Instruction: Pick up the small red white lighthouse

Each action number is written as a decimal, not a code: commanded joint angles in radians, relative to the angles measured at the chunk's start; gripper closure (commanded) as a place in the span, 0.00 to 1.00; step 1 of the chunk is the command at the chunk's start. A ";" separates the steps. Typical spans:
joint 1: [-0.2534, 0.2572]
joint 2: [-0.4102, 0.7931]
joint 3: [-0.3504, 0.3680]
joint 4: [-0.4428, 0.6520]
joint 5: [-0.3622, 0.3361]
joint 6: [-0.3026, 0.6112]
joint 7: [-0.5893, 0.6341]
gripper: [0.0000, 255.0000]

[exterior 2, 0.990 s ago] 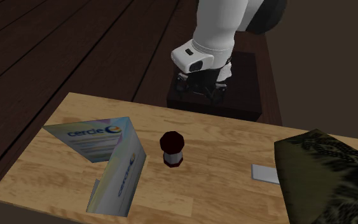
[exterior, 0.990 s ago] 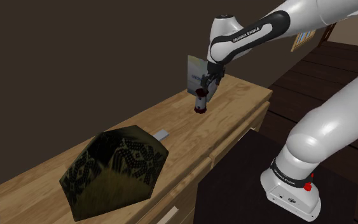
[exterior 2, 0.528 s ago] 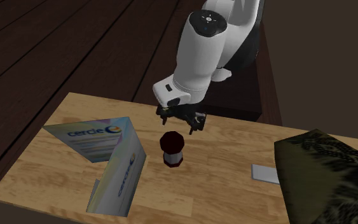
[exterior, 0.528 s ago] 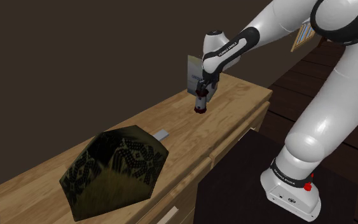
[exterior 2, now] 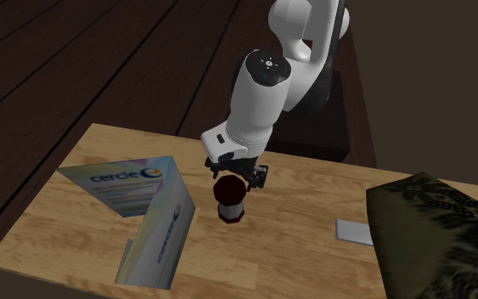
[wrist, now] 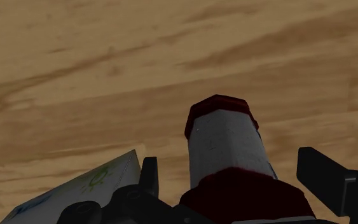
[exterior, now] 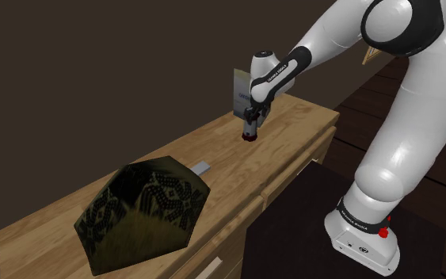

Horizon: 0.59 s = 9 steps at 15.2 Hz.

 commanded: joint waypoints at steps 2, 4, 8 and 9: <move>0.001 0.016 0.000 -0.005 -0.005 0.021 0.008 0.00; 0.000 0.014 -0.001 -0.007 -0.005 0.022 0.007 1.00; 0.001 0.015 -0.001 -0.007 -0.005 0.022 0.007 1.00; 0.001 0.015 -0.001 -0.007 -0.005 0.022 0.007 1.00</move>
